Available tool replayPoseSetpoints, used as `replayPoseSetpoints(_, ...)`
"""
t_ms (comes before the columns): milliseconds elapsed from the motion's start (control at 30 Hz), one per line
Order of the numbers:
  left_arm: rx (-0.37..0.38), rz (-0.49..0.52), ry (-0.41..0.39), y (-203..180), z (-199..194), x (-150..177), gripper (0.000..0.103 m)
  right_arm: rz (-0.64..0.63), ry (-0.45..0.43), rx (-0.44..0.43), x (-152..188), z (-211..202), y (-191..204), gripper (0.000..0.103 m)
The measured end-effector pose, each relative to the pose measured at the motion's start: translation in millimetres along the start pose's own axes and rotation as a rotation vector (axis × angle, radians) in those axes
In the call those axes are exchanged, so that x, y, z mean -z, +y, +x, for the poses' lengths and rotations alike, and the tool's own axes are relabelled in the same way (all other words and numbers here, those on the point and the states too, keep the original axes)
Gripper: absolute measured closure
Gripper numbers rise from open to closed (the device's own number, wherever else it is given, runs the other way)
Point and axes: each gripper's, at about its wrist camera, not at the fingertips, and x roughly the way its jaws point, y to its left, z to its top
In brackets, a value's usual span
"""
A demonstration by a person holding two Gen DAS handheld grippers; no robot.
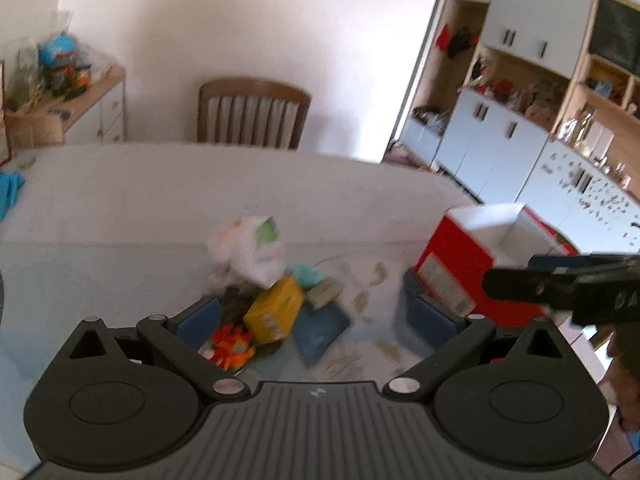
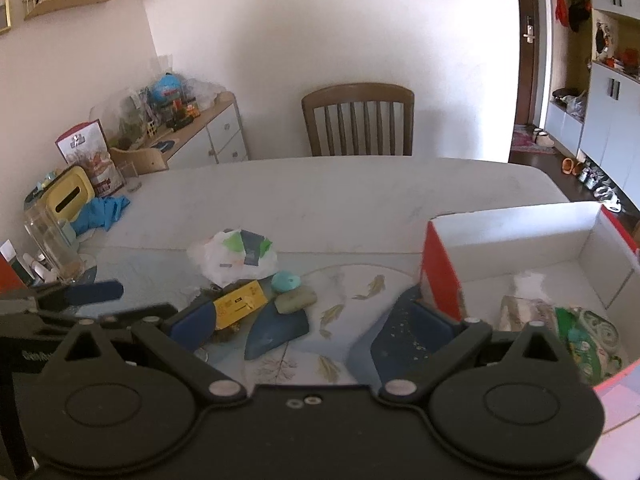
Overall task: Organize objects
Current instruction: 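Withdraw both tools from the box and move toward the yellow box and red toy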
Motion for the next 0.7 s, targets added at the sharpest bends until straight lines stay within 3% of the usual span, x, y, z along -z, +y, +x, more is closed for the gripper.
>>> replayPoseSetpoints(700, -0.106, 0.037, 0.108, 41, 73, 31, 0.000, 0.010, 0.199, -0.020, -10, 119, 36, 0.004)
